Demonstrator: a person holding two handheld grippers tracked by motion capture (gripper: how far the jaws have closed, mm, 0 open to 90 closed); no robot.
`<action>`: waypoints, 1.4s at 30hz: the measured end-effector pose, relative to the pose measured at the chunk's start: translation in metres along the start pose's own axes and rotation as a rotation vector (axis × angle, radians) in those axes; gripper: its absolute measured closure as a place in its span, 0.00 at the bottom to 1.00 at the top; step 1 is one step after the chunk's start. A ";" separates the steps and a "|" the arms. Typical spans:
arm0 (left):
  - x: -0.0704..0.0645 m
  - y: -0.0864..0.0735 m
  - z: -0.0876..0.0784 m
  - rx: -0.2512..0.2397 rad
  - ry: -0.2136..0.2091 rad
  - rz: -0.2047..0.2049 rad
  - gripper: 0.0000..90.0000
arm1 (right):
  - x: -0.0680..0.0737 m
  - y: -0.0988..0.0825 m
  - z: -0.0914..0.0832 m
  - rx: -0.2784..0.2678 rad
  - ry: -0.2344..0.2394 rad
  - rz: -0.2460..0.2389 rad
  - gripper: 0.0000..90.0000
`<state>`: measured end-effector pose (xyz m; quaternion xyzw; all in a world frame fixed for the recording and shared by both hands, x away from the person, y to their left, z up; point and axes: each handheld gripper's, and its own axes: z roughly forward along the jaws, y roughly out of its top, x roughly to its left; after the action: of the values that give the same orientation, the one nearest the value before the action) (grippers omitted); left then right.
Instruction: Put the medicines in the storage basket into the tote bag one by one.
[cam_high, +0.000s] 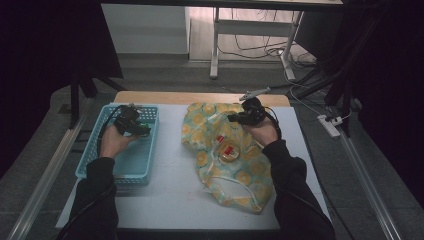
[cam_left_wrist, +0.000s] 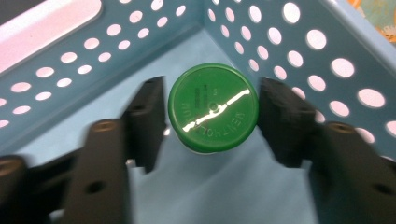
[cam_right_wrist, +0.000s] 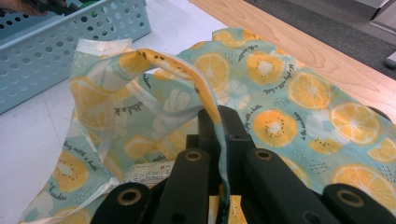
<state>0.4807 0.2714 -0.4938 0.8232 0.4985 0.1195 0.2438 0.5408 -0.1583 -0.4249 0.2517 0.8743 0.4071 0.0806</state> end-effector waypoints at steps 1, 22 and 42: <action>0.000 0.000 0.000 0.002 -0.001 0.000 0.56 | 0.000 0.000 0.000 0.000 0.000 0.000 1.00; -0.004 0.004 -0.024 -0.036 -0.003 -0.014 0.58 | 0.000 0.000 0.000 -0.004 -0.002 0.002 1.00; -0.027 0.013 -0.077 -0.119 -0.046 0.008 0.58 | 0.001 -0.001 0.001 -0.005 -0.003 0.007 1.00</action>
<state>0.4442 0.2647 -0.4199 0.8118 0.4816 0.1307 0.3033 0.5403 -0.1577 -0.4267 0.2552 0.8722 0.4093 0.0813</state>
